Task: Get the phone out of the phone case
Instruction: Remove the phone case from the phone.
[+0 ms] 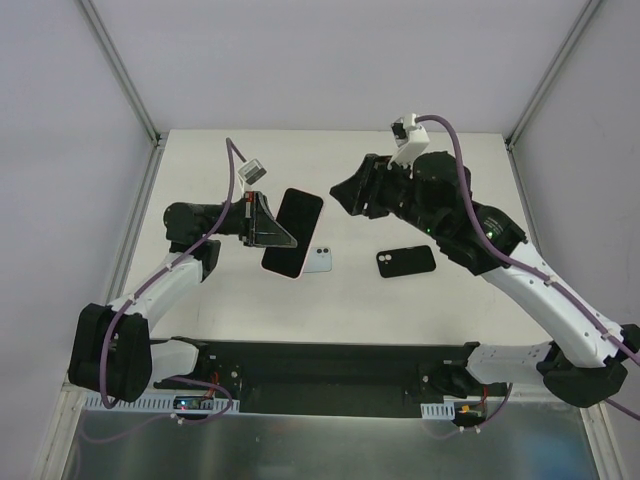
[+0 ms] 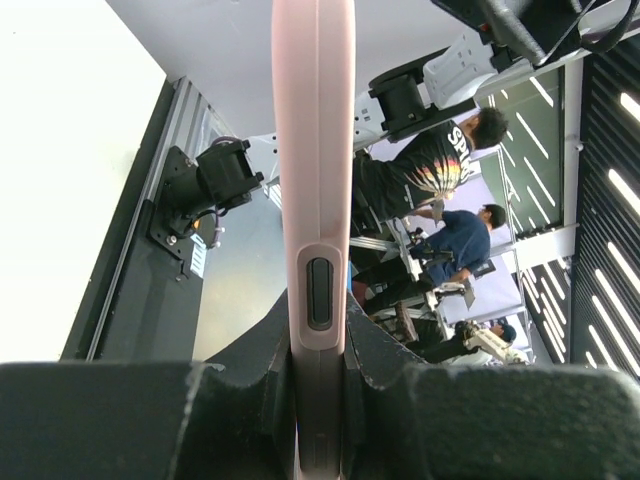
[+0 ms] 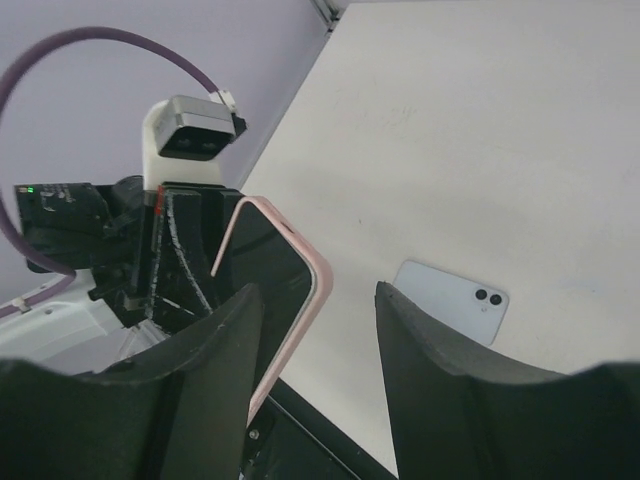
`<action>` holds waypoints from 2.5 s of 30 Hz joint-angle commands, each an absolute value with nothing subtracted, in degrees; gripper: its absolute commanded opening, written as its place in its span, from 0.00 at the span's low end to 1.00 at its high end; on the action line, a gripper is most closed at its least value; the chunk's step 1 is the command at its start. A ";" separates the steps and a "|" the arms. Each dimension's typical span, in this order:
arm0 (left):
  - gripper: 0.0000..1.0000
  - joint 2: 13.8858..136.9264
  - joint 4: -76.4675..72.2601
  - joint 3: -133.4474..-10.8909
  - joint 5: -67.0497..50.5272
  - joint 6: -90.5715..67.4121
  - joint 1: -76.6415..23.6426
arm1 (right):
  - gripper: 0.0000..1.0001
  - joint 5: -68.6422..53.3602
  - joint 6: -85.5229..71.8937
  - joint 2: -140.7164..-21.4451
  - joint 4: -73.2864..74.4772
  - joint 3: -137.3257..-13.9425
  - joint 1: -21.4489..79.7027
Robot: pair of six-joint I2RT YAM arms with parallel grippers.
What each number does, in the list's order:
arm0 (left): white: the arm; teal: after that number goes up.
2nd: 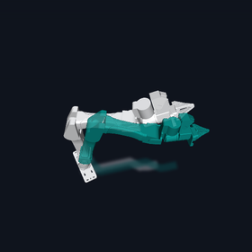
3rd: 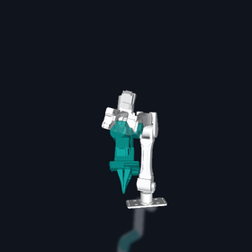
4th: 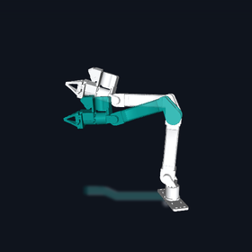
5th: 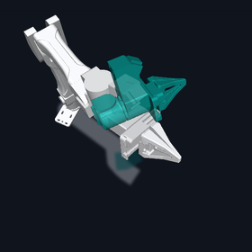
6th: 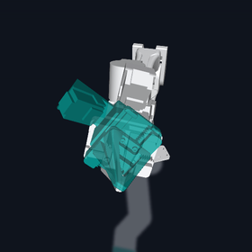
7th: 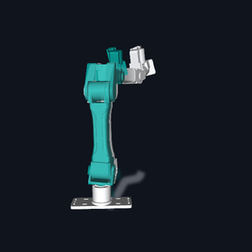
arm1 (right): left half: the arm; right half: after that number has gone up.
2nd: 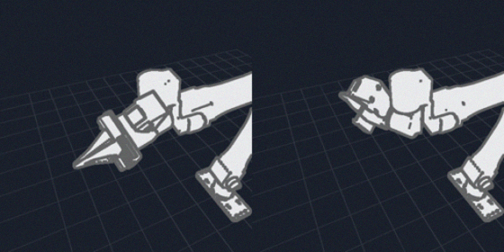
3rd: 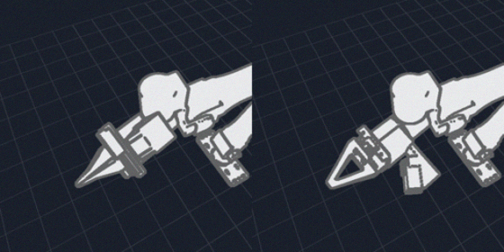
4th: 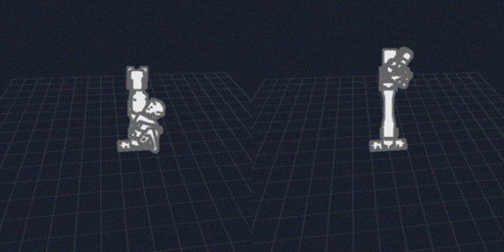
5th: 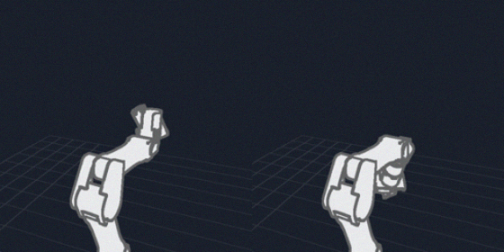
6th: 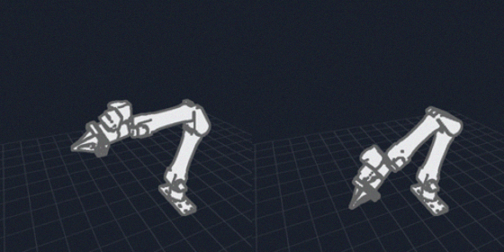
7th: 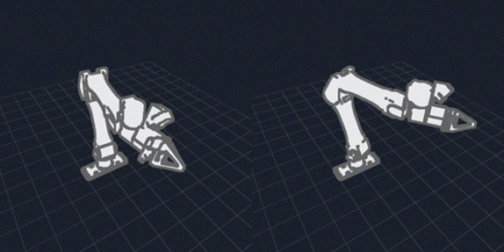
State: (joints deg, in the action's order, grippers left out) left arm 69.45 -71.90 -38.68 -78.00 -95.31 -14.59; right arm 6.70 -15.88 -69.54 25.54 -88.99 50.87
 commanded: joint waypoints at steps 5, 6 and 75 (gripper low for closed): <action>0.00 67.94 -96.24 -40.43 -78.13 -93.78 -14.59 | 0.52 8.00 -18.63 -69.52 24.79 -85.34 49.83; 0.00 67.94 -96.24 -40.43 -78.13 -93.78 -14.59 | 0.52 7.91 -18.63 -69.52 24.70 -85.25 49.92; 0.00 65.30 -92.99 -47.55 -78.31 -94.31 -14.59 | 0.52 -41.48 -28.56 -86.92 0.26 -74.53 50.53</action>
State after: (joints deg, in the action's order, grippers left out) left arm 66.98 -69.67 -41.67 -86.85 -96.20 -12.38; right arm -31.24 -29.26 -81.34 -1.56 -75.13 43.24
